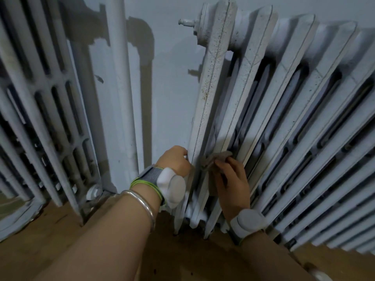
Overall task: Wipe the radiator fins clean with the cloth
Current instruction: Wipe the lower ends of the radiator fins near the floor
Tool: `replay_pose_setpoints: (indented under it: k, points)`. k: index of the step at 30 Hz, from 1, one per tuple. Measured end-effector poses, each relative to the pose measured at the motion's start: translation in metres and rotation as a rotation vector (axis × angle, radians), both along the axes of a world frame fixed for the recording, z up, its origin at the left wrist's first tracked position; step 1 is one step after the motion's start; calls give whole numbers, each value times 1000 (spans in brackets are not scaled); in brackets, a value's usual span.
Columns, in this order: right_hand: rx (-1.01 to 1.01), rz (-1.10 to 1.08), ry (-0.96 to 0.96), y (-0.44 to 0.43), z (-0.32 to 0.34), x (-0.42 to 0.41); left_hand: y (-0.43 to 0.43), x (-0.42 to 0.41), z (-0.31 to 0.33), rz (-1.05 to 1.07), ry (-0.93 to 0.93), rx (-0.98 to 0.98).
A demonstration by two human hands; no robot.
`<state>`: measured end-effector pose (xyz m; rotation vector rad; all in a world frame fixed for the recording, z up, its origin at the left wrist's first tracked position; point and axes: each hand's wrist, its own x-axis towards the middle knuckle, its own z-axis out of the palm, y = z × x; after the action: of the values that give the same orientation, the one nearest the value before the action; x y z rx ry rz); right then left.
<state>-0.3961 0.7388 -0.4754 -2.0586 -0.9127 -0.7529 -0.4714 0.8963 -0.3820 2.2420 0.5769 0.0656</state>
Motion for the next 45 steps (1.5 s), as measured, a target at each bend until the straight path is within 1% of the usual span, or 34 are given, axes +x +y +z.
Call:
replay_pose_setpoints:
  k: [3,8,11,15,19,21,26,29,31,35,38,40,45]
  points:
    - [-4,13,1,-2,-19,-1,-3,3,-4,25,-14,11]
    - [-9,4,63,2,-50,-6,-3,3,-7,20,-33,35]
    - [-54,1,94,1,-69,-5,-3,4,-7,23,-40,30]
    - [-158,-18,179,-1,-94,-5,-5,4,-6,23,-42,24]
    - [-182,26,360,-11,-91,-7,-7,3,-4,6,-5,60]
    - [-107,19,302,-13,-73,-12,-9,3,-3,10,9,73]
    - [148,8,37,-5,3,-19,-14,3,2,65,15,68]
    - [265,4,-33,3,38,-14,-14,-2,3,59,-9,55]
    - [290,10,-33,8,43,-10,-12,-6,3,43,-24,22]
    - [210,6,3,13,19,-2,-8,-11,3,1,-48,-24]
    - [151,8,164,8,-3,-2,-5,-11,2,-20,-64,-66]
    - [86,10,218,4,-23,-3,-4,-11,2,-28,-74,-97]
    - [-32,-14,172,2,-62,-9,1,-8,-3,-28,-97,-130]
